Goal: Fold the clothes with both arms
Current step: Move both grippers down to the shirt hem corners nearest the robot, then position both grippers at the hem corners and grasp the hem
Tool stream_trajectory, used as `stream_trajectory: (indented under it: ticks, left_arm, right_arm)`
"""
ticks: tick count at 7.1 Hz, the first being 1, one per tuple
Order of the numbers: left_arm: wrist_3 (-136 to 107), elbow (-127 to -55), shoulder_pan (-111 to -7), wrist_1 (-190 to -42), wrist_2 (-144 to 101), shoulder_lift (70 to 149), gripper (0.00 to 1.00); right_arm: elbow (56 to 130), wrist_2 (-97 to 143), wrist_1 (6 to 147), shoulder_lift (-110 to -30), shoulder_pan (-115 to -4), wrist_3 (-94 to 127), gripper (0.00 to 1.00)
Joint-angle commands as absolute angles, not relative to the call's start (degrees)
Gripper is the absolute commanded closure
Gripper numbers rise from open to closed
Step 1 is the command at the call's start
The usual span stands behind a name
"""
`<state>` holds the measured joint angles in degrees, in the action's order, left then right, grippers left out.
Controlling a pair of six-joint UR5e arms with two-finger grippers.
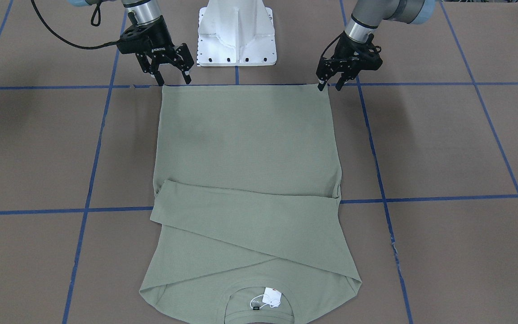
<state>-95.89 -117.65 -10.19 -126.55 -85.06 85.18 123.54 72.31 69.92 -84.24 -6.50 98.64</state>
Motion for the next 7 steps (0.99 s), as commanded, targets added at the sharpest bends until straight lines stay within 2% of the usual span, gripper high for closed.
stream_trajectory:
  ticks: [1, 3, 4, 7]
  left_arm:
    - [-96.1, -116.7, -8.3, -126.6, -84.8, 85.5, 0.30]
    - [-96.1, -116.6, -7.7, -126.6, -84.8, 85.7, 0.32]
    - [-96.1, -116.5, -7.4, -126.5, -84.8, 85.7, 0.36]
    - [-96.0, -116.0, -6.9, -126.4, -84.7, 86.7, 0.36]
  right_arm:
    - [123.3, 70.8, 69.6, -84.5, -5.8, 98.6, 0.01]
    - [123.3, 70.8, 69.6, -84.5, -5.8, 98.6, 0.01]
    - [123.3, 70.8, 69.6, -84.5, -5.8, 98.6, 0.00]
    - [123.0, 70.8, 69.6, -84.5, -5.8, 98.7, 0.01]
